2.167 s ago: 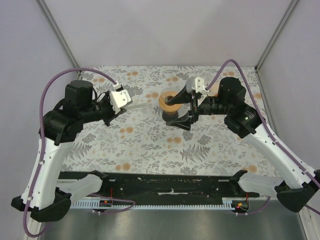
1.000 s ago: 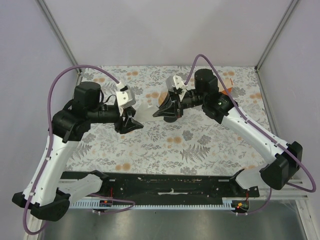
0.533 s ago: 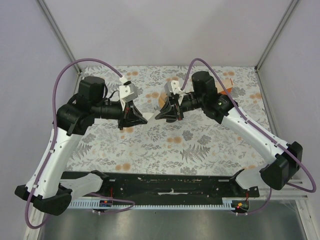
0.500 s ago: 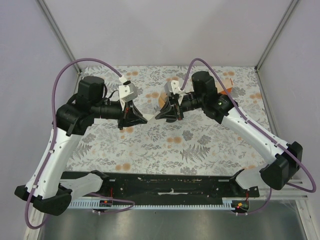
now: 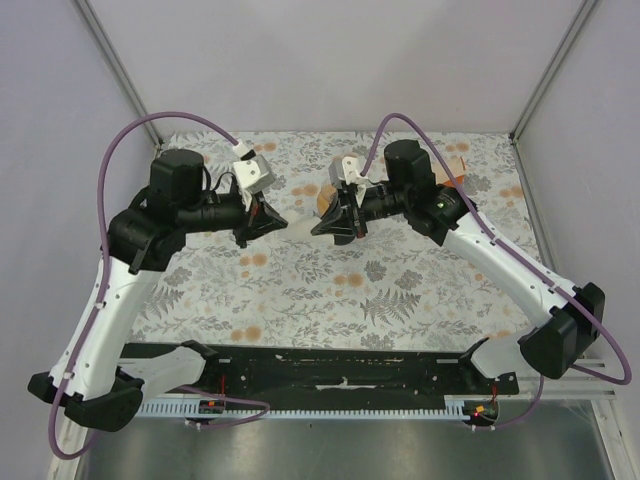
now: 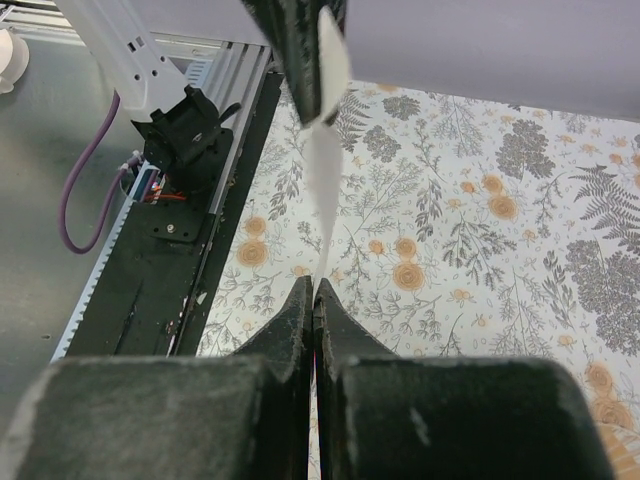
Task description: Place the coffee filter in the dripper
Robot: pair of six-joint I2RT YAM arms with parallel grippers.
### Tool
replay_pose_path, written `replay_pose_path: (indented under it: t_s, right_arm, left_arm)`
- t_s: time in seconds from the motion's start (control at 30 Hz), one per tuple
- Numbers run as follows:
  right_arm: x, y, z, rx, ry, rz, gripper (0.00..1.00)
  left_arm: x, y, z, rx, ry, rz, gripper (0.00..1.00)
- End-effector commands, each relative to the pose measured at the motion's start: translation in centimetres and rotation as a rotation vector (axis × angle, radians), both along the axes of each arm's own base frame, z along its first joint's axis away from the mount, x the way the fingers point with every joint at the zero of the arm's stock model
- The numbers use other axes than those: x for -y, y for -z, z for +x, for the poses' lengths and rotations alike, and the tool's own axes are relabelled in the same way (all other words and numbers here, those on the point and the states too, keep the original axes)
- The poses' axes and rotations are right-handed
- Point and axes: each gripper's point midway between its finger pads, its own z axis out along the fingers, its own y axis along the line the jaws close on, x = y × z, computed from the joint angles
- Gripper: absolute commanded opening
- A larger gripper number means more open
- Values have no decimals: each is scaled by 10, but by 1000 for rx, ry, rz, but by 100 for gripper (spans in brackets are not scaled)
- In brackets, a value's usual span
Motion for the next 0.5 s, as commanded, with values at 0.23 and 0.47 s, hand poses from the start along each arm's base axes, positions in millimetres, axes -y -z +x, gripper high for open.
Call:
replay_pose_path:
  t_s: [0.23,0.47]
  right_arm:
    - [7,-4,-3,-24,30,-2,0]
    - [13,-12,-3,-5,53,9,0]
  left_arm:
    - [-12,-48,14,236,-89,-38,2]
    - [-5,-33,-9,151,17,-37,50]
